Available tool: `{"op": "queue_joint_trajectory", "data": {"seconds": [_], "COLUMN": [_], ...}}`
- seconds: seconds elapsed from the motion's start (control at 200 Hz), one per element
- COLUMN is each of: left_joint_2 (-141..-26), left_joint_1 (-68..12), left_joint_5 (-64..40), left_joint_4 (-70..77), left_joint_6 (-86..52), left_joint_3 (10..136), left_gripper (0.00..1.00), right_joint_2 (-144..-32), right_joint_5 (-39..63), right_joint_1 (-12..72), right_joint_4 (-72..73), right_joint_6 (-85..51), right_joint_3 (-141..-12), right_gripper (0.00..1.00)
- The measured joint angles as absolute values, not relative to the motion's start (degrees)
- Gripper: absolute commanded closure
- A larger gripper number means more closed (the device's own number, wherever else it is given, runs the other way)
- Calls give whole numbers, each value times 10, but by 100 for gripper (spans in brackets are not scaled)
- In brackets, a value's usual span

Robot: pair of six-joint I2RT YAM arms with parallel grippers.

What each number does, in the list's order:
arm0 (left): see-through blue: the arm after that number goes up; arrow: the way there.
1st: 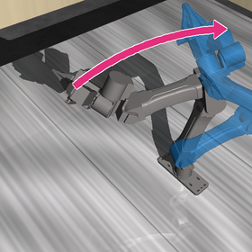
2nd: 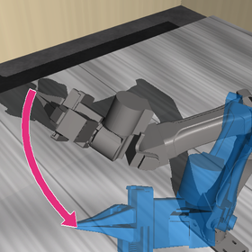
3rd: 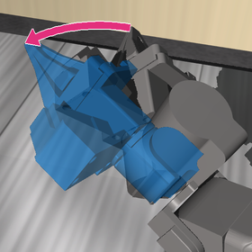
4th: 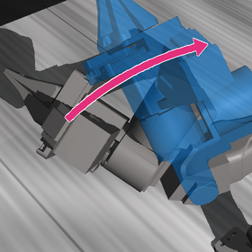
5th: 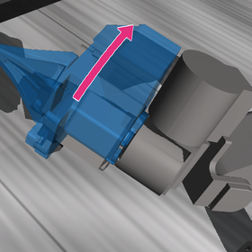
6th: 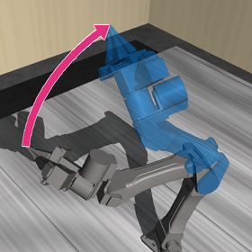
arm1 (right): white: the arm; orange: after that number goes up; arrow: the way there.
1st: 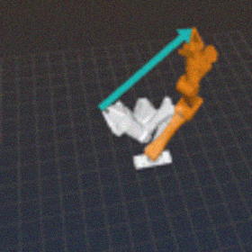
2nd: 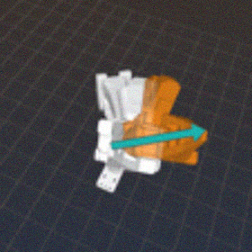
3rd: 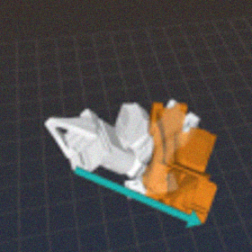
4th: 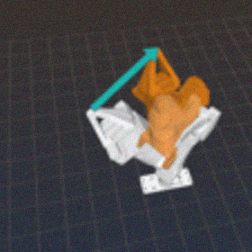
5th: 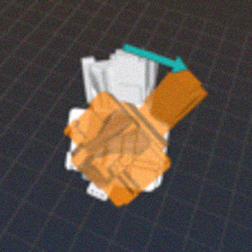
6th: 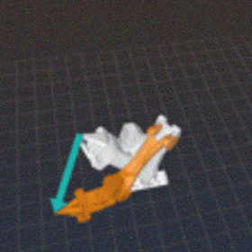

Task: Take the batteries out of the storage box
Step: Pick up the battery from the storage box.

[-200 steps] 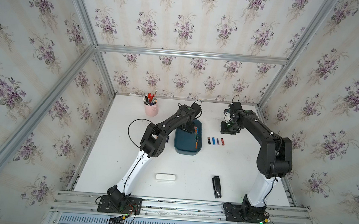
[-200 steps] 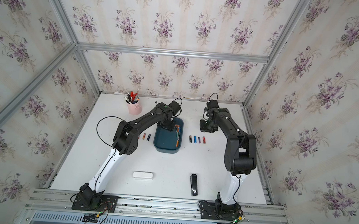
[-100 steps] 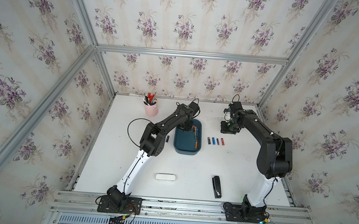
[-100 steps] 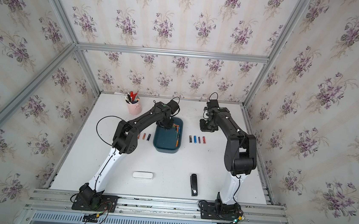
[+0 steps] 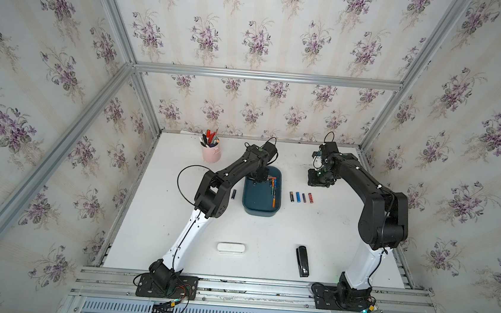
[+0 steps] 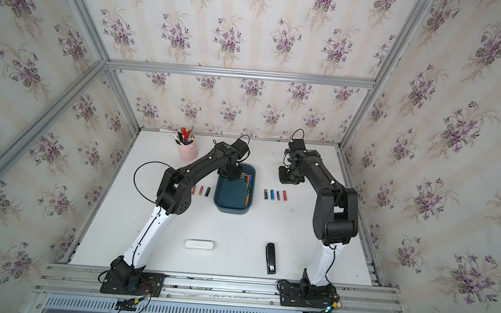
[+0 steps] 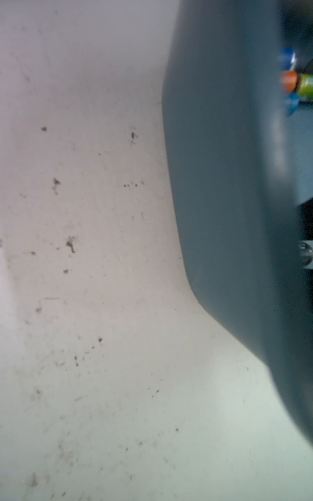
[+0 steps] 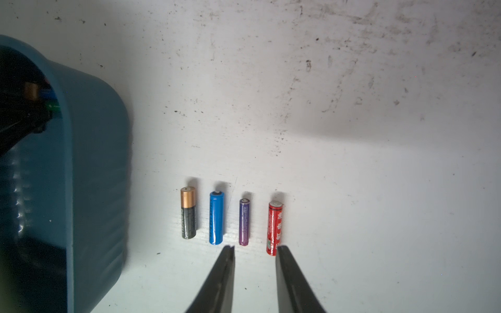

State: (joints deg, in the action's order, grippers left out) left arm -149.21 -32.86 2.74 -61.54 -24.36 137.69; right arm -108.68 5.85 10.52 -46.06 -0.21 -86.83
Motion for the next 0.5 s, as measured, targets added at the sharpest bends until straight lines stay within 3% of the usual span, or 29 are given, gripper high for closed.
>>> {"op": "queue_joint_trajectory", "data": {"seconds": [0.5], "left_joint_2": [-1397], "left_joint_1": [-320], "left_joint_5": [-15], "left_joint_4": [-635], "left_joint_6": [-243], "left_joint_3": [1314], "left_gripper": [80], "right_joint_2": [-1087], "right_joint_5": [58], "right_joint_1": [154], "right_joint_4": [-460], "right_joint_6": [-20], "right_joint_3": [-879], "right_gripper": [69]}}
